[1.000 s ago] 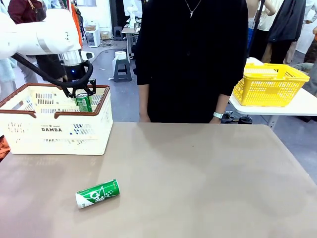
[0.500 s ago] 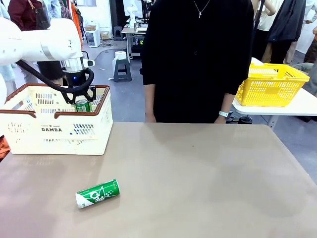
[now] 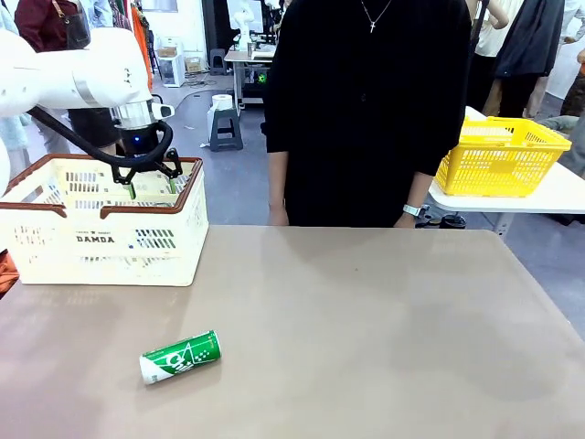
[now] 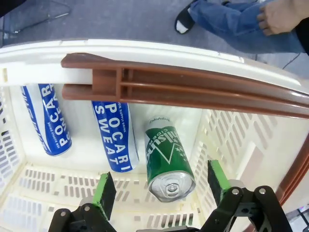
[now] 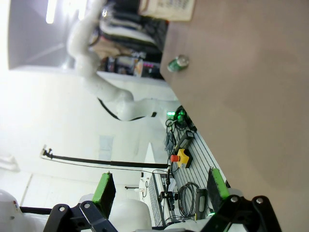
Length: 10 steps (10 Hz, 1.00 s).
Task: Place the drinks into the Shopping basket.
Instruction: Pick up one drink and place it into the Shopping basket.
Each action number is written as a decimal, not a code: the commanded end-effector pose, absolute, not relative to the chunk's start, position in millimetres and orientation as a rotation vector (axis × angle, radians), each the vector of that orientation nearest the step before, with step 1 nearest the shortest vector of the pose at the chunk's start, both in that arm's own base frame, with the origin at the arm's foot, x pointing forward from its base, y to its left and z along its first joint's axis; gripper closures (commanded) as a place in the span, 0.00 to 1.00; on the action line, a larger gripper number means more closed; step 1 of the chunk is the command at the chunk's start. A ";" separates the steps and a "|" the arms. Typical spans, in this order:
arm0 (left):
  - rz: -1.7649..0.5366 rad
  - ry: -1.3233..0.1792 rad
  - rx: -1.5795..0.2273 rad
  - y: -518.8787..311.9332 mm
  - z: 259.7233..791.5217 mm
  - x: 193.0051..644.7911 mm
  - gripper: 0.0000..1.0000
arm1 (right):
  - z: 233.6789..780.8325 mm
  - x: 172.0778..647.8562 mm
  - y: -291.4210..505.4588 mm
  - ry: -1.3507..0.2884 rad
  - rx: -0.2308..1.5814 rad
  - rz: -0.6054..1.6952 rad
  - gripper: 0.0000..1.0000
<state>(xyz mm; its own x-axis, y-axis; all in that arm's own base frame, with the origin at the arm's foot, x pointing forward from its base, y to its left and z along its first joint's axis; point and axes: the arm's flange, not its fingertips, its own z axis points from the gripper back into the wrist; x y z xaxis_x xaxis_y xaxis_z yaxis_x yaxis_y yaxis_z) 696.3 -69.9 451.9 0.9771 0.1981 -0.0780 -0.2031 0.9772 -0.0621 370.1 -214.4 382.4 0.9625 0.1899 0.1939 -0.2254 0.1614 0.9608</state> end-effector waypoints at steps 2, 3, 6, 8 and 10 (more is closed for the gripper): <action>0.155 0.003 -0.103 -61.2 477.4 675.4 0.00 | 385.3 369.0 -210.6 -0.020 1.364 0.275 0.00; 0.134 -0.031 -0.159 -53.0 499.7 660.3 0.00 | 385.3 369.0 -210.6 -0.020 1.364 0.275 0.00; 0.012 -0.021 -0.330 -19.3 574.2 590.1 0.00 | 385.3 369.0 -210.6 -0.020 1.364 0.275 0.00; -0.046 0.023 -0.719 16.3 594.7 529.8 0.00 | 385.3 369.0 -210.6 -0.020 1.364 0.275 0.00; -0.078 0.019 -1.059 63.7 560.8 467.1 0.00 | 385.3 369.0 -210.6 -0.020 1.364 0.275 0.00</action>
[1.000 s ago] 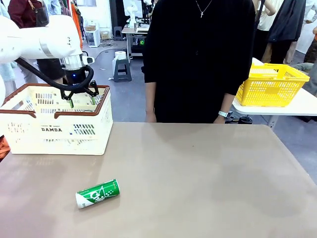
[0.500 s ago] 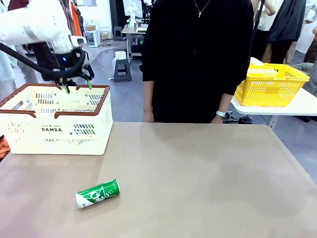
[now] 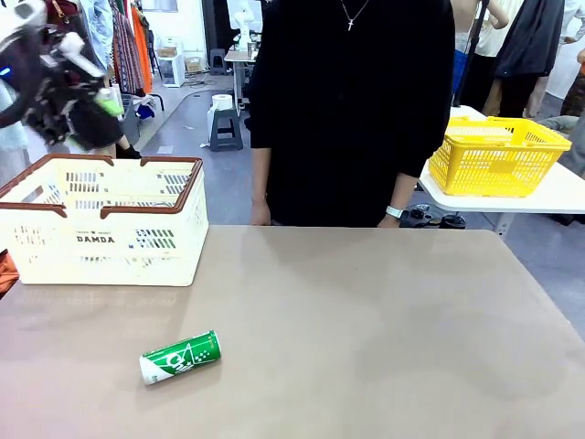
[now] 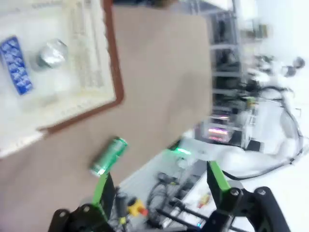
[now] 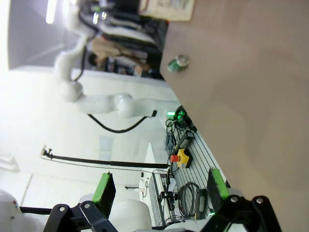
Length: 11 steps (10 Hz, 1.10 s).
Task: Place the drinks into the Shopping basket.
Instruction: Pick up one drink and place it into the Shopping basket.
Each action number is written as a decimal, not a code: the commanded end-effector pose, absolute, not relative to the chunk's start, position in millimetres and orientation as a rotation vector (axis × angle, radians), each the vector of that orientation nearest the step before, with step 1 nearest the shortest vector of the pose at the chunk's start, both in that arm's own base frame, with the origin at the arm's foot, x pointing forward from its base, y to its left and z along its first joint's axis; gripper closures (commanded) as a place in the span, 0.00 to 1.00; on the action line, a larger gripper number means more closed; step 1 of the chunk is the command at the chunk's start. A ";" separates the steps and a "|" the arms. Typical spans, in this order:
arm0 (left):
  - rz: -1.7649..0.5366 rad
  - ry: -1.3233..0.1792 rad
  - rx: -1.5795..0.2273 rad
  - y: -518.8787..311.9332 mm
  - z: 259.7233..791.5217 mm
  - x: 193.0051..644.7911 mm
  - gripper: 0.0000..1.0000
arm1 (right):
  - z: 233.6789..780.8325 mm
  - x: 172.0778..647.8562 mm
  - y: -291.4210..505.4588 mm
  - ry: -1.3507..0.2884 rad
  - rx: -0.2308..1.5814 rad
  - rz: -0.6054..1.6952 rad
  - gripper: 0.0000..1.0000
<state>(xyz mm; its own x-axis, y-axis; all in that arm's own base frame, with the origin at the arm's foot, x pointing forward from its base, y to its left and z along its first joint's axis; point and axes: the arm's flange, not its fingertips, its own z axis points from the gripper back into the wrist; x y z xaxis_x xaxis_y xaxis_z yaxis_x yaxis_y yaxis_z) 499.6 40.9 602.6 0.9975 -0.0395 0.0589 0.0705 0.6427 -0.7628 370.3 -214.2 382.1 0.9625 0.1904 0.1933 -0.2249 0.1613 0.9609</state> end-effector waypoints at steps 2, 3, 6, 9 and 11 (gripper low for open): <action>-0.056 -0.048 -1.295 105.1 511.5 427.4 0.00 | 385.3 369.0 -210.6 -0.020 1.364 0.275 0.00; -0.056 -0.100 -1.341 124.9 489.1 411.8 0.00 | 385.3 369.0 -210.6 -0.020 1.364 0.275 0.00; -0.041 -0.115 -1.348 136.2 476.2 400.2 0.00 | 385.3 369.0 -210.6 -0.020 1.364 0.275 0.00; -0.041 -0.115 -1.348 136.2 476.2 400.2 0.00 | 385.3 369.0 -210.6 -0.020 1.364 0.275 0.00; -0.041 -0.115 -1.348 136.2 476.2 400.2 0.00 | 385.3 369.0 -210.6 -0.020 1.364 0.275 0.00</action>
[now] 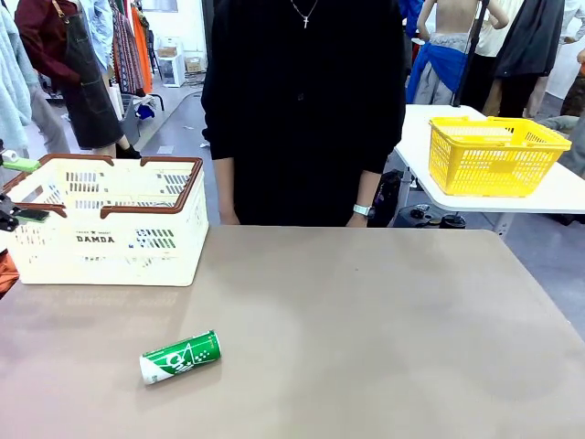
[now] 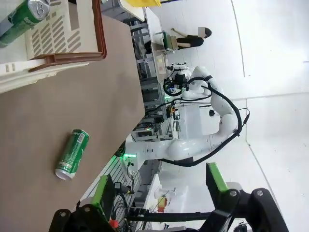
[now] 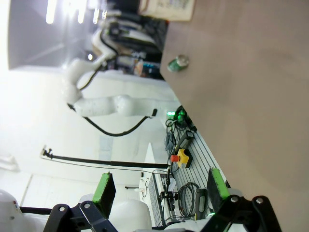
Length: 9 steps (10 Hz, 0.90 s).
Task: Place the drinks into the Shopping basket.
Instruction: Pick up one drink and place it into the Shopping basket.
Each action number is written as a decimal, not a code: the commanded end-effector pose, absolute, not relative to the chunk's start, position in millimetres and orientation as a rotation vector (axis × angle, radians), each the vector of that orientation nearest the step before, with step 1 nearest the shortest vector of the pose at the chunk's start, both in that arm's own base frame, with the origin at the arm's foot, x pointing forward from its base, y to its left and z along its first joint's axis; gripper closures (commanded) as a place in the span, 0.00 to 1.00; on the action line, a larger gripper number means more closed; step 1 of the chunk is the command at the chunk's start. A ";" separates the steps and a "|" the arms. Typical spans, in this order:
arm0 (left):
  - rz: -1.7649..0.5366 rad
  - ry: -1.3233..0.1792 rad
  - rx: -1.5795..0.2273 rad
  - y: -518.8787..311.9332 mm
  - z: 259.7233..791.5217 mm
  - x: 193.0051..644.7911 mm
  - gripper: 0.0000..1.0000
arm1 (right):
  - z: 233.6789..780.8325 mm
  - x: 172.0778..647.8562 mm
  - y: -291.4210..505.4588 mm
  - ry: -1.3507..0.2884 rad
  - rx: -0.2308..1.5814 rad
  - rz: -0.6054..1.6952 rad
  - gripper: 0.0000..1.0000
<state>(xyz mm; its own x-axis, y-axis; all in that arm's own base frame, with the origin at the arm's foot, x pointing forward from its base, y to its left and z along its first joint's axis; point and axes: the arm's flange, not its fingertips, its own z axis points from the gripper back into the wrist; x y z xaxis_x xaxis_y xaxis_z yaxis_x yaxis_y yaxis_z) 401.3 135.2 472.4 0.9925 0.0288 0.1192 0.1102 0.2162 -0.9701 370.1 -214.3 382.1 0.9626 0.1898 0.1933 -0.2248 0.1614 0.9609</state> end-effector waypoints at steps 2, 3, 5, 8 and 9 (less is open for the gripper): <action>-0.041 -0.115 -1.348 136.2 476.2 400.2 0.00 | 385.3 369.0 -210.6 -0.020 1.364 0.275 0.00; -0.041 -0.115 -1.348 136.2 476.2 400.2 0.00 | 385.3 369.0 -210.6 -0.020 1.364 0.275 0.00; -0.041 -0.115 -1.348 136.2 476.2 400.2 0.00 | 385.3 369.0 -210.6 -0.020 1.364 0.275 0.00; -0.041 -0.115 -1.348 136.2 476.2 400.2 0.00 | 385.3 369.0 -210.6 -0.020 1.364 0.275 0.00; -0.056 -0.120 -1.352 135.4 472.2 401.3 0.00 | 385.3 369.0 -210.6 -0.020 1.364 0.275 0.00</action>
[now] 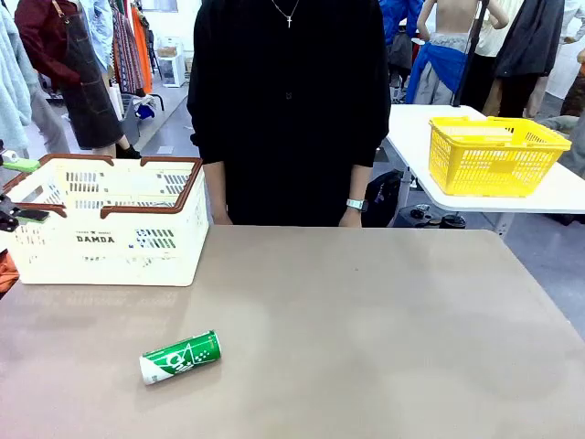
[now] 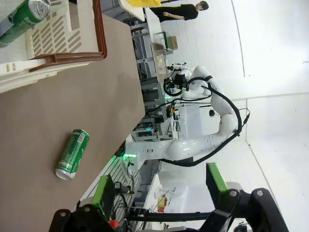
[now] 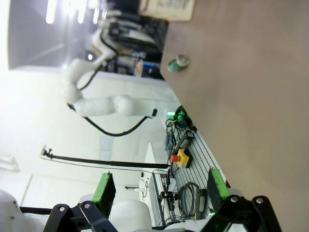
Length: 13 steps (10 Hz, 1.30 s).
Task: Place the drinks into the Shopping basket.
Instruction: Pick up one drink and place it into the Shopping basket.
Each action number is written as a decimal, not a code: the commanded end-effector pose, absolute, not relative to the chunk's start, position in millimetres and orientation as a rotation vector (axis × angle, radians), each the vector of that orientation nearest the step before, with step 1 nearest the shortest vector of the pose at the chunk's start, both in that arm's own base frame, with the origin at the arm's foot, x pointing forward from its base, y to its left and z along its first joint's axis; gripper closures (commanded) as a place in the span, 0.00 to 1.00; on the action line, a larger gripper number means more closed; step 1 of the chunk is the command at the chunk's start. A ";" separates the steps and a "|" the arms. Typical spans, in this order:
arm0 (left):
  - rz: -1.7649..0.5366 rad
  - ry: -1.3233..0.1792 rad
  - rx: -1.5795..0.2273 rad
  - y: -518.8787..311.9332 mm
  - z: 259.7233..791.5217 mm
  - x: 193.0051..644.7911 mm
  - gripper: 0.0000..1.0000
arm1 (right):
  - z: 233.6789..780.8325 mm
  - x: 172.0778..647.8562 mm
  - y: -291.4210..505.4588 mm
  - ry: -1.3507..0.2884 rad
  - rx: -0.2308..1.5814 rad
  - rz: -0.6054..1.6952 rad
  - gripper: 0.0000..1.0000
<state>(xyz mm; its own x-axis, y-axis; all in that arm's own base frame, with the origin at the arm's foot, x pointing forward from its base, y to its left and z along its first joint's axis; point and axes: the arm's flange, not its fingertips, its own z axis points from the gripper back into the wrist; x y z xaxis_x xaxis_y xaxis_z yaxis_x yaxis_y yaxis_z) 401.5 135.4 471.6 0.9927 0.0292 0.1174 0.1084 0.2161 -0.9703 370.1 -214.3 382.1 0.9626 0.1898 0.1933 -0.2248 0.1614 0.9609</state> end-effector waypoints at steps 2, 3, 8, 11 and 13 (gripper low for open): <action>-0.132 -0.161 -1.142 104.4 492.1 400.3 0.00 | 385.3 369.0 -210.6 -0.020 1.364 0.275 0.00; -0.114 -0.158 -1.026 77.0 489.8 383.6 0.00 | 385.3 369.0 -210.6 -0.020 1.364 0.275 0.00; 0.022 -0.049 -0.459 -91.7 456.3 323.4 0.00 | 385.3 369.0 -210.6 -0.020 1.364 0.275 0.00; 0.027 -0.067 -0.119 -171.0 422.7 310.9 0.00 | 385.3 369.0 -210.6 -0.020 1.364 0.275 0.00; -0.012 -0.088 -0.246 -173.6 433.5 308.9 0.00 | 385.3 369.0 -210.6 -0.020 1.364 0.275 0.00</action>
<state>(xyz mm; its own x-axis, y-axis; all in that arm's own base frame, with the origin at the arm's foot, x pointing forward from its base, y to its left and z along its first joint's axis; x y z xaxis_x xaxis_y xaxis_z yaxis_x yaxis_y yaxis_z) 303.1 -192.8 419.1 0.9962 0.0048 0.0867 0.0081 0.9889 -0.1482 370.1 -214.0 382.1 0.9624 0.1905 0.1934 -0.2250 0.1612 0.9609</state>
